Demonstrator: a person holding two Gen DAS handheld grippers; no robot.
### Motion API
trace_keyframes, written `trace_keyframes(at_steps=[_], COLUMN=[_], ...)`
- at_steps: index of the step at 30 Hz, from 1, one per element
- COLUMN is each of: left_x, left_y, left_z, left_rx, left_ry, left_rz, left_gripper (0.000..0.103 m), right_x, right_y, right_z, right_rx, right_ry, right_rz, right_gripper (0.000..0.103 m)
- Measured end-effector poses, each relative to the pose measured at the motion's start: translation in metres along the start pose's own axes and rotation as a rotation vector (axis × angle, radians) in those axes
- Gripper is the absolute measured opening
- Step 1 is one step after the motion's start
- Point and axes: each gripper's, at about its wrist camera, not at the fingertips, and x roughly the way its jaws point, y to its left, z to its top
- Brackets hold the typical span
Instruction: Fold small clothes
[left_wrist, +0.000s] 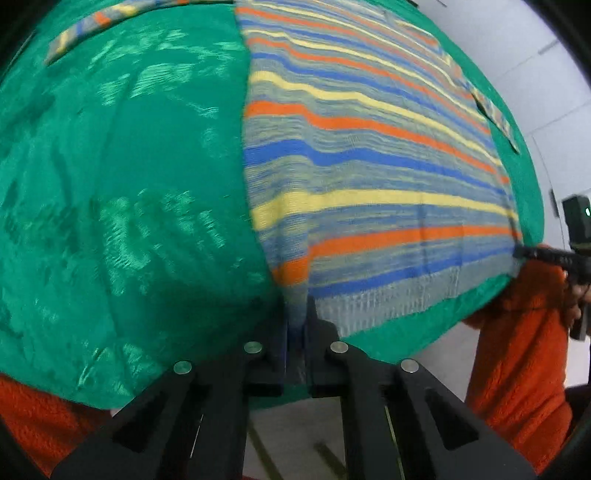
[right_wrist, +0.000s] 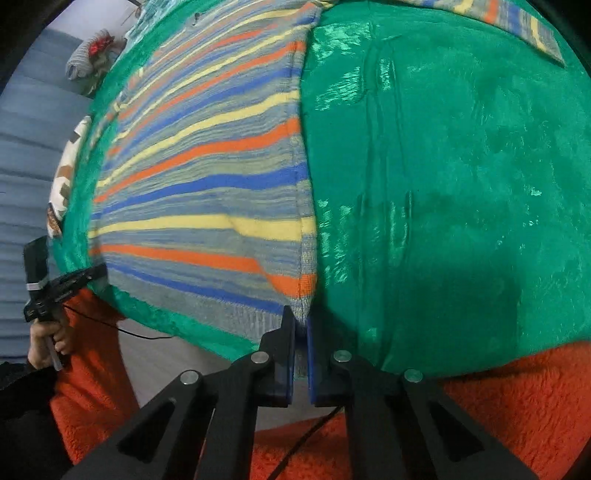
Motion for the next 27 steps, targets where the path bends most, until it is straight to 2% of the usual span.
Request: trace_keyframes(at_steps=[4,8,10,11,12,13,14,15,18,20,21,22,24,26,27], left_x=[-0.007,0.002,0.001,-0.003,-0.004,-0.008,-0.015,-0.023,-0.055,-0.070,-0.073,-0.073,-0.073,-0.063,-0.058], left_y=[0.008,0.008,0.002,0.000,-0.001,-0.002,-0.002,-0.003,-0.003,-0.001,0.001,0.003,0.015,0.033,0.046], left_z=[-0.009,-0.003,-0.002,-0.002,-0.003,-0.003,-0.004,-0.005,-0.006,-0.001,0.004,0.014,0.041,0.077,0.094], left_rx=[-0.044,-0.056,-0.033,-0.025,-0.024,-0.027,-0.031,-0.036,-0.046,-0.045,-0.041,-0.037,-0.042,-0.101,-0.138], left_ry=[0.004,0.013,0.006,-0.003,-0.007,-0.010,-0.031,-0.064,-0.207,-0.295,-0.324,-0.351,-0.424,-0.510,-0.535], left_rz=[-0.008,0.020,0.044,0.059,0.069,0.090,0.117,0.134,0.171,0.193,0.201,0.215,0.232,0.254,0.267], left_gripper=[0.004,0.005,0.011,0.014,0.027,0.036,0.056,0.070,0.090,0.094,0.096,0.096,0.096,0.096,0.096], right_x=[-0.006,0.014,0.014,0.012,0.008,0.005,0.000,-0.006,-0.035,-0.052,-0.064,-0.072,-0.088,-0.095,-0.097], right_y=[0.004,-0.007,-0.008,-0.005,-0.003,-0.001,0.000,0.000,0.000,0.000,-0.002,-0.004,-0.009,-0.014,-0.017], right_z=[-0.007,-0.004,-0.001,0.001,0.000,-0.002,-0.005,-0.007,-0.015,-0.016,-0.016,-0.015,-0.013,-0.012,-0.012], right_rx=[-0.004,0.072,0.074,0.064,0.054,0.049,0.047,0.048,0.044,0.047,0.063,0.079,0.115,0.143,0.160], right_ry=[0.004,0.018,0.013,0.004,-0.008,-0.017,-0.036,-0.056,-0.165,-0.257,-0.335,-0.400,-0.577,-0.696,-0.718], right_rz=[-0.046,-0.053,-0.061,-0.072,-0.084,-0.094,-0.105,-0.105,-0.135,-0.169,-0.186,-0.205,-0.289,-0.383,-0.395], right_gripper=[0.005,0.005,0.006,0.011,0.016,0.032,0.047,0.051,0.052,0.053,0.055,0.061,0.068,0.068,0.068])
